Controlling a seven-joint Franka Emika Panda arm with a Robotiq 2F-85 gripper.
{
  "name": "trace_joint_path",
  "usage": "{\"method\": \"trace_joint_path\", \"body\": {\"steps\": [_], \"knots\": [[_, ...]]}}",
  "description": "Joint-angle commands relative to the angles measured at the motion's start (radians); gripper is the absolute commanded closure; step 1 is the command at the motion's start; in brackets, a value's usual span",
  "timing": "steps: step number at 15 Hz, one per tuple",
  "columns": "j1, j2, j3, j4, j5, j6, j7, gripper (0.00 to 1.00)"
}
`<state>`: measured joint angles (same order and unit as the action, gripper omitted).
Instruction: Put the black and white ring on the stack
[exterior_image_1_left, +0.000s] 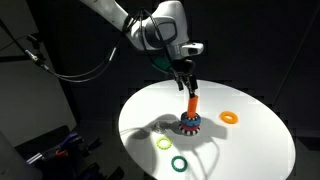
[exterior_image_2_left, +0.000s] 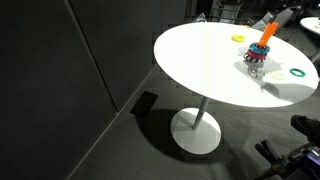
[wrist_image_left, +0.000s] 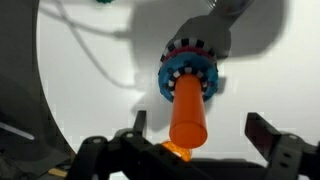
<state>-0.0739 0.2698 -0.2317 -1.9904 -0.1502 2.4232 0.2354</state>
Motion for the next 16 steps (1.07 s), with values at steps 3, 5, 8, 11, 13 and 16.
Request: {"method": "trace_joint_path", "body": {"steps": [3,5,8,11,13,16], "knots": [[-0.051,-0.117,0.04,-0.043,0.061,-0.165,-0.163,0.0],[-0.052,-0.147,0.037,-0.053,0.045,-0.219,-0.162,0.0],[-0.051,-0.196,0.037,-0.073,0.035,-0.308,-0.15,0.0],[-0.053,-0.253,0.04,-0.116,0.041,-0.363,-0.161,0.0],[-0.054,-0.292,0.041,-0.145,0.04,-0.394,-0.176,0.0],[-0.055,-0.349,0.043,-0.186,0.042,-0.444,-0.219,0.0]]}}
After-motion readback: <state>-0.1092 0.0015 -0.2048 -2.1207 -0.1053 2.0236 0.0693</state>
